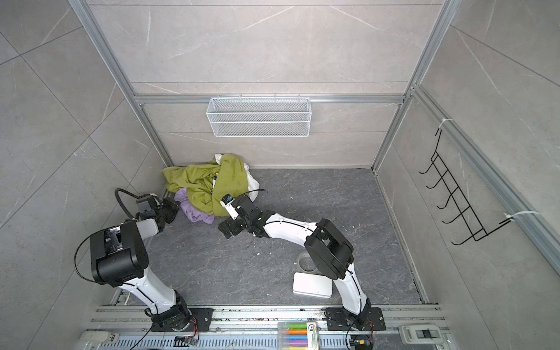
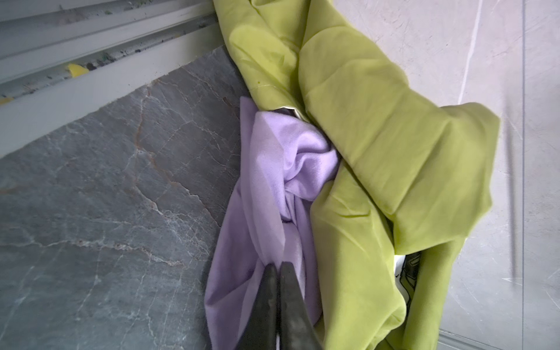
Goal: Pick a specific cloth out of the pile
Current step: 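Close the left gripper on the lavender shirt edge beside the green jacket, then lift the lavender shirt with the left gripper, pulling it out of the pile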
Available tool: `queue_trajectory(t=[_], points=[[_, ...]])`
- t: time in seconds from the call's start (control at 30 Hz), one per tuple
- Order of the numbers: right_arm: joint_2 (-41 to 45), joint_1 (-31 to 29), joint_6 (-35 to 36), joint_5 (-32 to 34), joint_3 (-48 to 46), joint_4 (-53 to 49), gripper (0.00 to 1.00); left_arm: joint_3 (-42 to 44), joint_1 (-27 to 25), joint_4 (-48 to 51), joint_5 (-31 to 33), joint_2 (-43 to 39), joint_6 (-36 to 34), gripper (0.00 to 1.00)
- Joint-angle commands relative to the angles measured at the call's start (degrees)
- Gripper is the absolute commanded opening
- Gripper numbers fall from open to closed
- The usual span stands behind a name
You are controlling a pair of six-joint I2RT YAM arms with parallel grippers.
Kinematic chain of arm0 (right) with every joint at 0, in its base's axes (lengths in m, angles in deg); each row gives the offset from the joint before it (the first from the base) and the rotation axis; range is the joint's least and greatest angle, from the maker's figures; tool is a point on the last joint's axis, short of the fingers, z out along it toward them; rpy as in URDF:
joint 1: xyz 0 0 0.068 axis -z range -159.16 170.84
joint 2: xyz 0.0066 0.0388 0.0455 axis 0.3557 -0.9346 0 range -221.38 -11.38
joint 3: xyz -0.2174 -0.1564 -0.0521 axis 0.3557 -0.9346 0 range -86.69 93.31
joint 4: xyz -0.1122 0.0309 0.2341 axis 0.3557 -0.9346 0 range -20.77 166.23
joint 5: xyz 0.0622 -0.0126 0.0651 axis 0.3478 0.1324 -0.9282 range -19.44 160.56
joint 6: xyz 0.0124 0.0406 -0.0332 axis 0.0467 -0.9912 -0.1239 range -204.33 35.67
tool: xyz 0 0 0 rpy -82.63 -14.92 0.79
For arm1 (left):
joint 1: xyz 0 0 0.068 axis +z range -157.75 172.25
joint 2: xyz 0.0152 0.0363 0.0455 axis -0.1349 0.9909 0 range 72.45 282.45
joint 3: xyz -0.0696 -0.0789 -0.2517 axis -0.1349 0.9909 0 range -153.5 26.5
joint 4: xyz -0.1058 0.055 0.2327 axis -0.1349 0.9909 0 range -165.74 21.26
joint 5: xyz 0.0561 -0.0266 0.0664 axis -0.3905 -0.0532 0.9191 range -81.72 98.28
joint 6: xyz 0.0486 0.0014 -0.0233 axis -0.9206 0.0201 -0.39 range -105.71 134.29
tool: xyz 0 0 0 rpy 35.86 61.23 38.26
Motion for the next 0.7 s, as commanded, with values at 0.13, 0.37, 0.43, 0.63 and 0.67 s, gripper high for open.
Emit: queue_trajectory(t=[0.13, 0.37, 0.43, 0.63, 0.67], points=[[3.2, -0.7, 0.3, 2.0, -1.0, 1.6, 1.0, 0.5, 0.3, 0.5, 3.3, -5.8, -0.8, 0.0], [3.0, -1.2, 1.1, 2.5, -1.1, 3.2, 1.0, -0.3, 0.2, 1.4, 2.5, -8.4, -0.4, 0.0], [3.0, -1.5, 2.2, 2.7, -1.9, 5.1, 1.0, -0.3, 0.2, 1.5, 1.9, -9.0, 0.1, 0.0], [2.4, -2.2, 3.1, 3.3, -2.2, 7.7, 1.0, -0.6, 0.2, 3.5, 1.6, -11.9, -0.7, 0.0], [2.3, -2.3, 3.1, 3.3, -2.1, 7.7, 1.0, -0.9, 0.2, 4.0, 1.7, -12.3, -1.0, 0.0]])
